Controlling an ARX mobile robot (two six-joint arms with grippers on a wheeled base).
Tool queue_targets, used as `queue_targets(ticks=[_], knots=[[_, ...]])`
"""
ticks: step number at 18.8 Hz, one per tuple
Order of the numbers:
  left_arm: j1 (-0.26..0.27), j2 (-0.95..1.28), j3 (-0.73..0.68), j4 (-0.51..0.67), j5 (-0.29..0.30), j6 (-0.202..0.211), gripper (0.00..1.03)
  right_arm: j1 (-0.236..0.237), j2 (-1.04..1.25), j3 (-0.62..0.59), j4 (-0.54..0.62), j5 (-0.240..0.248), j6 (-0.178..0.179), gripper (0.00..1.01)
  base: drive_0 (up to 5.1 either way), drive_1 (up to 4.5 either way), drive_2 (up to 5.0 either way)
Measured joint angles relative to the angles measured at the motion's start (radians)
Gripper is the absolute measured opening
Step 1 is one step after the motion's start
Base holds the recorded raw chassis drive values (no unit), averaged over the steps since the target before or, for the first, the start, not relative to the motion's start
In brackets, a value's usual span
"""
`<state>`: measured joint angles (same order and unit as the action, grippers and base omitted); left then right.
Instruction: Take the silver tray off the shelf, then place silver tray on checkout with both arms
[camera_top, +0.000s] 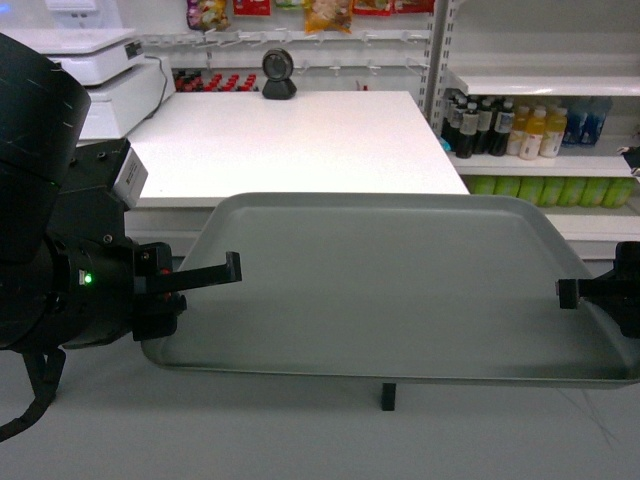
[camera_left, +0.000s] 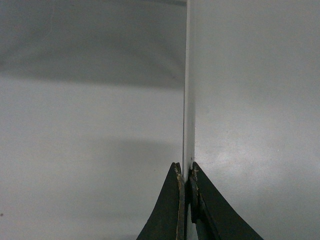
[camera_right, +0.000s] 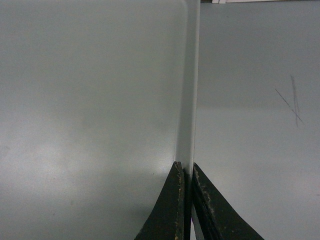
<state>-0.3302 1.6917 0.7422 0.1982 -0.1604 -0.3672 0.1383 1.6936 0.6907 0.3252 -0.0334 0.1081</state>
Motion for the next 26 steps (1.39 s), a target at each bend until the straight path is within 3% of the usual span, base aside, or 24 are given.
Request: queue_targets(ticks=[10,26], knots=[[-0.001,0.000,0.000,0.001,0.000,0.000,0.03,0.000,0.000,0.000,-0.003,0.001,0.000,0.02,-4.9,2.65,2.3],[0.003,0.000,0.000,0.003,-0.001,0.001,0.03,0.005,0.000,0.001,0.005,0.003,0.001,0.02,-0.2,4.17,-4.5]])
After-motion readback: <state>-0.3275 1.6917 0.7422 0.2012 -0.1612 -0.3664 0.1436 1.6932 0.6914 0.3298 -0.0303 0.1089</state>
